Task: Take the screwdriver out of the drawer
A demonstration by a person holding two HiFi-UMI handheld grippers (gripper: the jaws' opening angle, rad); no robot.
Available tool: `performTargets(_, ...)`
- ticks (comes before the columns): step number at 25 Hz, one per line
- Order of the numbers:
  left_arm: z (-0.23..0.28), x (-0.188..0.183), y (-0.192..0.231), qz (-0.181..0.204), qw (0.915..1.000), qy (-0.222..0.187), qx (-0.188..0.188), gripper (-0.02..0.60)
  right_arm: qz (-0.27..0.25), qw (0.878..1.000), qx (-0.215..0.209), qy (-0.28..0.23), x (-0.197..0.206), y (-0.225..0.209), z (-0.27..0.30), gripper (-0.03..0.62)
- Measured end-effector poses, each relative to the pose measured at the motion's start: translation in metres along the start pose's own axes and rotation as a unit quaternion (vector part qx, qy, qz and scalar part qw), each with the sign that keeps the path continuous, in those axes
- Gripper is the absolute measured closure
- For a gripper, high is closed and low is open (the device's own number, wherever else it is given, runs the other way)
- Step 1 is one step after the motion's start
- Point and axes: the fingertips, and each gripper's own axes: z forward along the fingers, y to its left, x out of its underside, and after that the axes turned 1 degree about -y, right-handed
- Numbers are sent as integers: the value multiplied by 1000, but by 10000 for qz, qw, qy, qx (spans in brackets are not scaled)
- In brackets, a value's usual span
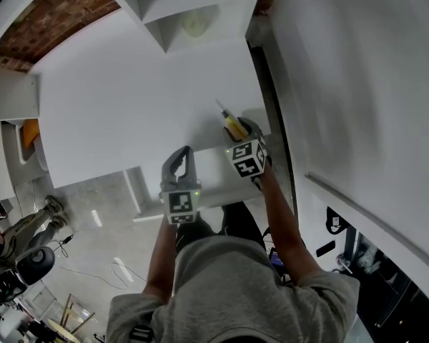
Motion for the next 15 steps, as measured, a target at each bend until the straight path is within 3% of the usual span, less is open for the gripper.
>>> performTargets(8, -13, -19, -2, 91, 9997, -191, -73, 569, 78, 9984, 75, -555, -27, 3, -39, 382)
performTargets(15, -40, -57, -11, 172, 9982, -571, -111, 569, 41, 9921, 253, -1224, -60, 8, -90, 428)
